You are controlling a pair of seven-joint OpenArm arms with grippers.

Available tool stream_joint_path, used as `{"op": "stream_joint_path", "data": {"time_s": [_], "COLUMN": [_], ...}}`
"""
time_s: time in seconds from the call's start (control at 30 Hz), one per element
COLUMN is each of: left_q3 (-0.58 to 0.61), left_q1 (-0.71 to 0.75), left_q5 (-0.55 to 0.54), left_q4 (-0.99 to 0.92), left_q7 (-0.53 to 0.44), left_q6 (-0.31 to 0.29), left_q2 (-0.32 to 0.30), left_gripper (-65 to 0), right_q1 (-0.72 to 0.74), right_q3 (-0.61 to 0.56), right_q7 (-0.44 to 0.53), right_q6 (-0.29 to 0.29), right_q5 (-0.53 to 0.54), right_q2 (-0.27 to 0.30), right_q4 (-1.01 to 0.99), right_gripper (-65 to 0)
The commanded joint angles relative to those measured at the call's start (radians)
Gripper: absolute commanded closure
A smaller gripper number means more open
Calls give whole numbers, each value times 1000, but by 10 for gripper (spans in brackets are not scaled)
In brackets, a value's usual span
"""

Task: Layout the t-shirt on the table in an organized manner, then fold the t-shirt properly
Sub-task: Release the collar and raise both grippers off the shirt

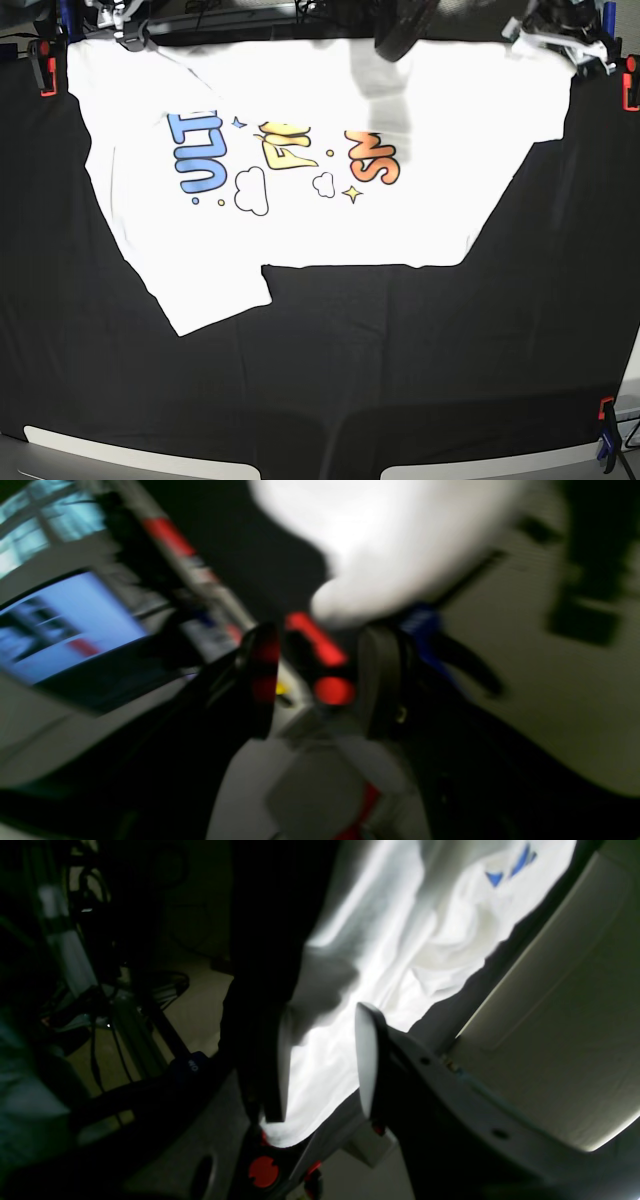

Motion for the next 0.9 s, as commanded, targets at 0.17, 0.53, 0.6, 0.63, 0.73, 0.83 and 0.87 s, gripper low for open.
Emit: {"op": "stream_joint_path", "data": {"time_s": [0.17, 0.53, 0.6, 0.63, 0.73, 0.83, 0.87], "left_q3": [-5, -5, -5, -5, -6, -6, -10], "left_q1": [-13, -386, -438, -460, -512, -574, -595], "left_q5": [64, -388, -463, -492, -541, -600, -628], "left_q4": [179, 307, 305, 301, 267, 190, 151], "left_q7": [-53, -214, -224, -234, -266, -264, -261], "left_q6": [42, -13, -54, -55, -57, -60, -77], "left_q2": [-14, -5, 18, 29, 54, 56, 56], "left_gripper": [-247, -232, -197, -186, -185, -185, -185], "right_q1": [8, 8, 10, 18, 57, 111, 129], "right_q3": [12, 402, 502, 550, 683, 789, 821], "right_q7": [-17, 75, 114, 128, 137, 163, 176], "right_q6": [-42, -98, -98, -97, -87, -45, -25], "right_q5": [-10, 220, 294, 330, 437, 554, 592], "right_q2": [13, -73, -110, -133, -211, -289, -315], "right_q4": [67, 192, 196, 196, 196, 196, 196], "right_gripper": [-210, -210, -210, -210, -210, -210, -210]}}
